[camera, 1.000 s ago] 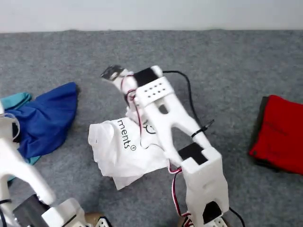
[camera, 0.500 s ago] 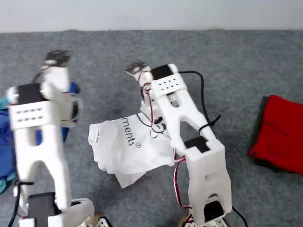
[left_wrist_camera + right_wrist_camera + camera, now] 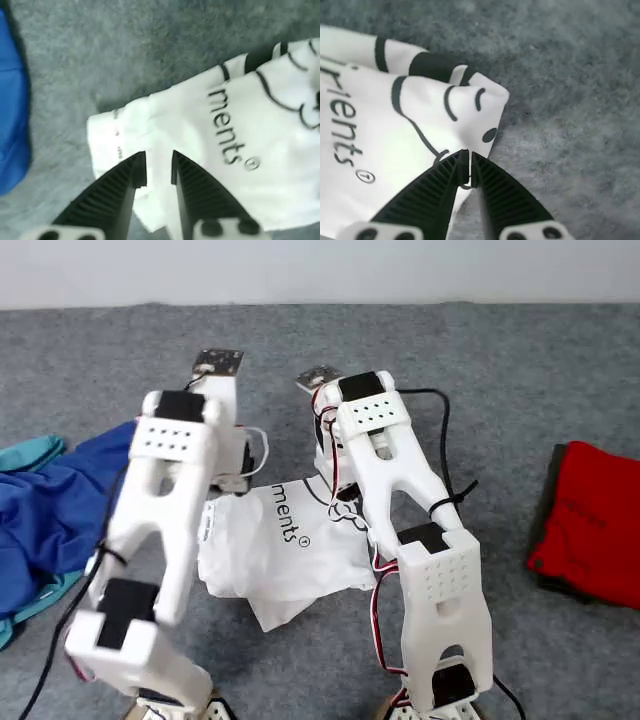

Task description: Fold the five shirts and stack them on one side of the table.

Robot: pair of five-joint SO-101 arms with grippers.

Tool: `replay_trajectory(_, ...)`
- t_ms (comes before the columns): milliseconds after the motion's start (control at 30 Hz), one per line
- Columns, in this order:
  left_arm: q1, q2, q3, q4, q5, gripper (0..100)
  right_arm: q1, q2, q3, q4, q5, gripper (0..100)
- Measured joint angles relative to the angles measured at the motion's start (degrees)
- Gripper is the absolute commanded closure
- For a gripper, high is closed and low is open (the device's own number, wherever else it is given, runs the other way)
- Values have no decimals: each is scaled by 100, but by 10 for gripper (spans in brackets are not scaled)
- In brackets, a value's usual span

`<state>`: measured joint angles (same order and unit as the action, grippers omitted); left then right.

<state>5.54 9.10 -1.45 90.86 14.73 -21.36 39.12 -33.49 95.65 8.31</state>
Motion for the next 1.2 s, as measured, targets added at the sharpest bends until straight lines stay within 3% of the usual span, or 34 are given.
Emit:
replay_trajectory(200, 378, 580, -862, 220, 826, 902, 0, 0, 0, 0, -976, 988)
replay_trajectory(533, 448, 1556, -1073, 316, 1134, 902, 0, 0, 0, 0, -1582, 988)
replay_trajectory(767, 396, 2259, -1081, 281, 1169, 903, -53, 246, -9, 0, -1644, 988)
replay_trajectory(1000, -431, 2312, -1125, 404, 1169, 903, 105, 624, -9, 0, -1644, 988)
replay_trajectory(1200, -501, 2259, -1125, 580, 1169, 903, 202, 730, -9, 0, -1644, 989)
